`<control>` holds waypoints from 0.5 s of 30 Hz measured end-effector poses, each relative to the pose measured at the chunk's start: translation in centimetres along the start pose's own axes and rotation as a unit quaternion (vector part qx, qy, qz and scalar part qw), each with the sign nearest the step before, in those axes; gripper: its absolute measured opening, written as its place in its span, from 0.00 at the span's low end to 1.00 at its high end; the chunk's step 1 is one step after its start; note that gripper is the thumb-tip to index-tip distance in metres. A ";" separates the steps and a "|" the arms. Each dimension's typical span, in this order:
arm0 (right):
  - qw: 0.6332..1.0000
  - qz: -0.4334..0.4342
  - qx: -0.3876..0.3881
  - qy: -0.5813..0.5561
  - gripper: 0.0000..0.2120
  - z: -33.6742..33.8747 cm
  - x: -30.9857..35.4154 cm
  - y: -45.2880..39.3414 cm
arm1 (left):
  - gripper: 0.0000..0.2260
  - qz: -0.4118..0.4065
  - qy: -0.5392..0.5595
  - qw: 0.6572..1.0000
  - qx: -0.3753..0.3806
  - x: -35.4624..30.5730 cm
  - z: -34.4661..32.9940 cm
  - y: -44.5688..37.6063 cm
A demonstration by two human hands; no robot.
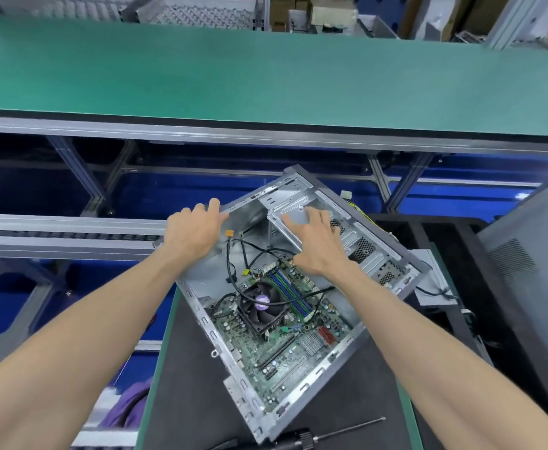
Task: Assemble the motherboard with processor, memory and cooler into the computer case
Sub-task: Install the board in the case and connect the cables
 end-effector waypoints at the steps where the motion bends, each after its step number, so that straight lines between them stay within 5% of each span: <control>1: 1.000 0.010 0.006 0.010 0.49 -0.1 0.2 -0.3 | 0.17 0.003 0.003 1.000 -0.002 0.2 0.1 0.3; 7: 0.995 0.070 0.024 0.069 0.47 -0.3 1.4 -1.9 | 0.13 -0.006 0.014 1.000 -0.001 0.9 0.5 2.4; 12: 0.990 0.118 0.036 0.072 0.46 -0.7 2.4 -3.1 | 0.35 -0.022 -0.047 0.998 0.021 0.7 0.5 4.8; 15: 0.985 0.149 0.045 0.075 0.46 -1.0 2.9 -3.6 | 0.37 -0.021 -0.051 0.998 0.031 0.4 0.3 6.4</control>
Point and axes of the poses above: each hand's wrist, its own y-axis away from the middle knuckle, its own z-axis out of the back of the hand, x = y × z, the point moved 9 cm from there along -y, towards the middle knuckle, and after that the axes turned 10 degrees about -y, right-handed, at the moved point
